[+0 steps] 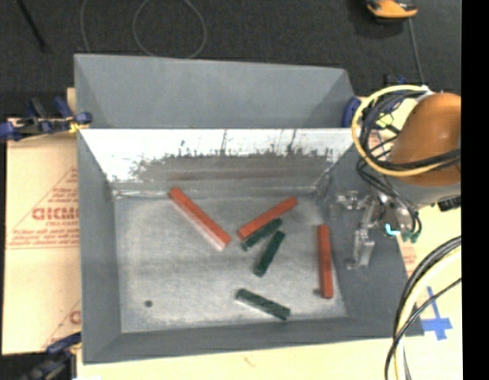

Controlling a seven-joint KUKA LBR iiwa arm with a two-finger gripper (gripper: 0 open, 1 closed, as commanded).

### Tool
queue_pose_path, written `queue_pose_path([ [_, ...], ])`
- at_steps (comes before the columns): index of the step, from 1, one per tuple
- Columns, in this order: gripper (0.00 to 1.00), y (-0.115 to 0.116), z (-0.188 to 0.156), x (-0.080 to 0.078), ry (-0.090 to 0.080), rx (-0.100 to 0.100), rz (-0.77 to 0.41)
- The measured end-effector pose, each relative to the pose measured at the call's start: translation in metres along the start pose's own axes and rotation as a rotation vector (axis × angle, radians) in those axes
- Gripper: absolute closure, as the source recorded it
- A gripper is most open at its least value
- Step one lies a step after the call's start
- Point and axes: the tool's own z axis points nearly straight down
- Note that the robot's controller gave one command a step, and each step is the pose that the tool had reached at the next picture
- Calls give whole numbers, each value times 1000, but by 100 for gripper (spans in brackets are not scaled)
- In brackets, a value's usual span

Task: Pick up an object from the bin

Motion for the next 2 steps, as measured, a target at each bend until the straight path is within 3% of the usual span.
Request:
queue_pose_path([
  [1,0,7,73,-3,-8,-9,-612],
  [2,0,26,44,-2,-9,3,-960],
])
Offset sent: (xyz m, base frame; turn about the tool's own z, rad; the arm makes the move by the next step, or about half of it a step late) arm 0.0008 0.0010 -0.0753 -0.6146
